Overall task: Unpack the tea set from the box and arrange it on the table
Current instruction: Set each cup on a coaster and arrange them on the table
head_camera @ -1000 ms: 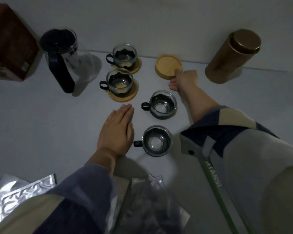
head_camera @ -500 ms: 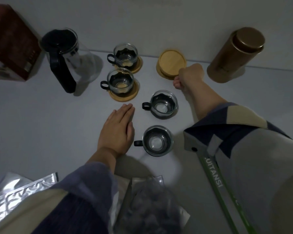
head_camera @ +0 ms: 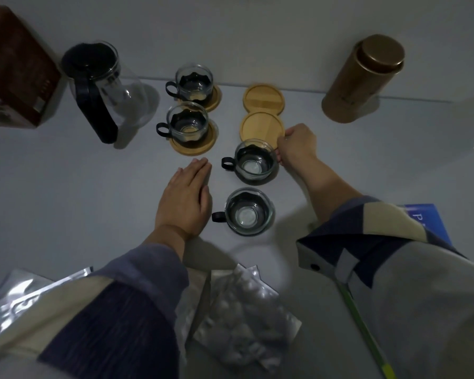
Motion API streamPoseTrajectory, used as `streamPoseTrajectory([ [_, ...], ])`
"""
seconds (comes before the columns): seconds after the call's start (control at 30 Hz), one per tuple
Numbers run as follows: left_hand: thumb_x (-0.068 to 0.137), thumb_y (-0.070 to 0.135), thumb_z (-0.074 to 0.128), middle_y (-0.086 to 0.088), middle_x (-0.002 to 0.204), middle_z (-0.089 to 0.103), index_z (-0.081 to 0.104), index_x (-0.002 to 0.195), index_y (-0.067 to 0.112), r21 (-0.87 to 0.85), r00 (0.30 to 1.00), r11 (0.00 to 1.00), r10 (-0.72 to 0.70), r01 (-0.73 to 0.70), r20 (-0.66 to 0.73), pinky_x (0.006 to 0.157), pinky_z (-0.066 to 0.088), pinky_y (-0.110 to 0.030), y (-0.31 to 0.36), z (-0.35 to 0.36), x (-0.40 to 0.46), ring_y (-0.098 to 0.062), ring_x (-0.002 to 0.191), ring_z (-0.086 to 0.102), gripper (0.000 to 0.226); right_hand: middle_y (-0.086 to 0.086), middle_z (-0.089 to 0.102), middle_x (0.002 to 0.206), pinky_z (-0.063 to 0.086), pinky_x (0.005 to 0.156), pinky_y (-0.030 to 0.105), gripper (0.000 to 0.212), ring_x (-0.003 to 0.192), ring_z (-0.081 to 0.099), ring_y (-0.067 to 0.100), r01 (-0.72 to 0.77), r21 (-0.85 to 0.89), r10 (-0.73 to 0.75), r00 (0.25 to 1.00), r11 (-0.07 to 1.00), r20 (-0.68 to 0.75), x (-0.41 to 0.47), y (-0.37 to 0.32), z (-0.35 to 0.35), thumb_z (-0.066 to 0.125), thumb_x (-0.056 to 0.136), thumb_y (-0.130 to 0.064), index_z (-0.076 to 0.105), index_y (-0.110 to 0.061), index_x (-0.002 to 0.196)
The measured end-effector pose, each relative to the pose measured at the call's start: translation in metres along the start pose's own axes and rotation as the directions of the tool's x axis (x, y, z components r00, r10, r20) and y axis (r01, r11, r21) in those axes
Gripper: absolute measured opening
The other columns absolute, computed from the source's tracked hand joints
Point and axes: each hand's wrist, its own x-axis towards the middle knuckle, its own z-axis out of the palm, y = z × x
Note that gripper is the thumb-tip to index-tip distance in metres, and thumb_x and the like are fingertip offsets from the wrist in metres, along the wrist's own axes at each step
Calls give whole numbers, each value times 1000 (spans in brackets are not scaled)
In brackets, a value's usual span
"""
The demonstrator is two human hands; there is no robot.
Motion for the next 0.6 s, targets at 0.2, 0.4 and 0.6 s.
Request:
streamPoseTrajectory([
  [0.2, 94, 26, 31, -2, 153, 36, 38, 146, 15, 5, 1000, 1000, 6, -6, -2, 120, 11, -28, 1, 0, 0, -14, 143, 28, 53, 20, 71, 95, 59, 78, 44, 31, 85, 71, 33, 10, -149, -8, 1000, 989, 13, -3, 3, 2, 47, 79, -15, 63, -4, 103],
  [0.4, 94, 26, 31, -2, 153, 35, 37, 146, 15, 0, 1000, 1000, 15, -15, -11, 120, 12, -29, 1, 0, 0, -15, 143, 28, 53, 16, 67, 111, 55, 85, 40, 35, 97, 67, 32, 22, -144, -23, 1000, 989, -6, -32, -14, -17, 55, 91, -30, 56, -6, 117],
  [0.6, 94, 25, 31, -5, 153, 36, 38, 145, 13, 6, 1000, 1000, 24, -24, -13, 121, 12, -30, 5, 6, -2, -18, 143, 29, 53, -9, 51, 70, 44, 66, 27, 30, 64, 50, 4, 248, 56, -243, 967, 967, -81, -108, -14, -48, 54, 94, -36, 54, -12, 113],
])
